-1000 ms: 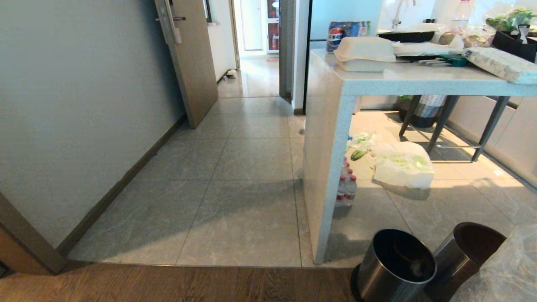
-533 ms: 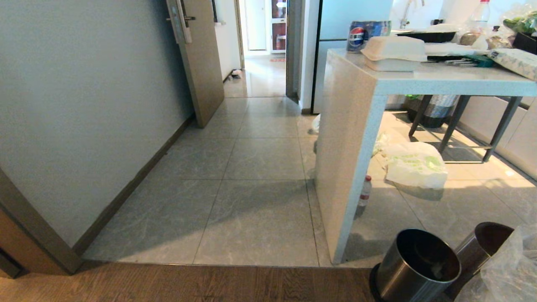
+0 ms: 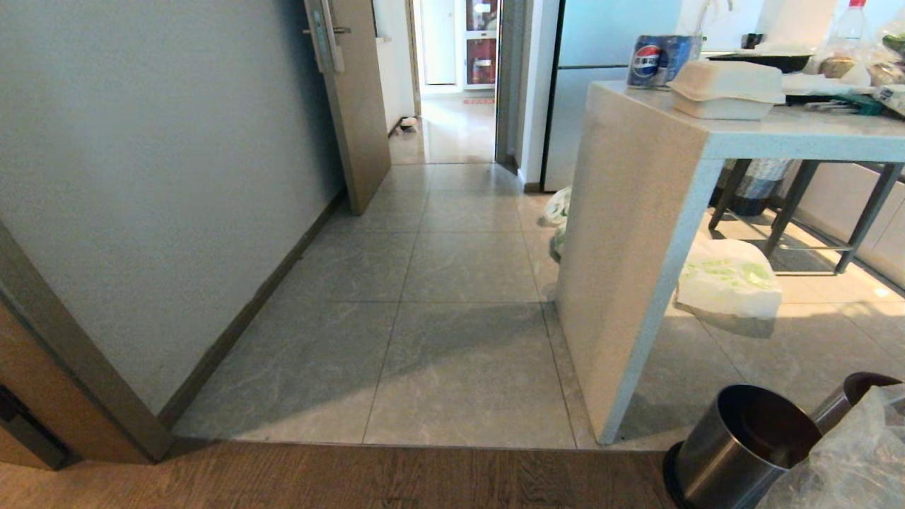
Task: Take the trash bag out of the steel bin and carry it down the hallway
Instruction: Put the trash bag at the door
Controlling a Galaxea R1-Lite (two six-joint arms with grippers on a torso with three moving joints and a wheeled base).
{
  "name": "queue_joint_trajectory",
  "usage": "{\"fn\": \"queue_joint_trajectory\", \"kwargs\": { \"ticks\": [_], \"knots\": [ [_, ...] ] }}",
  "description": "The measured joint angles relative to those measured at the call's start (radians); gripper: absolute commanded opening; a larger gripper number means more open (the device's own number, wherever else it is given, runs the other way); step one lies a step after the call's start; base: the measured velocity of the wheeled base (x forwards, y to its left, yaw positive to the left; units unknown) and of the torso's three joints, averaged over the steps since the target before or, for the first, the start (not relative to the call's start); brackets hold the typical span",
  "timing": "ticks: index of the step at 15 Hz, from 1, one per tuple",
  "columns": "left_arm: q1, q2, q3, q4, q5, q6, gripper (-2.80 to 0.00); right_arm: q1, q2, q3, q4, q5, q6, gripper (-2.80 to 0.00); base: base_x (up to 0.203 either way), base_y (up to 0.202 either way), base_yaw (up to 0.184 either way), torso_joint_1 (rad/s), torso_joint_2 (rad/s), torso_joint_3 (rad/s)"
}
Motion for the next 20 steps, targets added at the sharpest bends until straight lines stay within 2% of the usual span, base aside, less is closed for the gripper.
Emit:
{"fn": "queue_joint_trajectory", "kwargs": {
  "ticks": [7, 20],
  "knots": [
    [0.0, 0.0, 0.0, 0.0, 0.0, 0.003, -2.8, 0.0, 0.0, 0.0, 0.0, 0.0, 0.0, -2.8, 0.0, 0.166, 0.001, 0.004, 0.0, 0.003],
    [0.0, 0.0, 0.0, -0.001, 0.0, 0.004, -2.8, 0.0, 0.0, 0.0, 0.0, 0.0, 0.0, -2.8, 0.0, 0.0, 0.0, 0.0, 0.0, 0.0]
  ]
}}
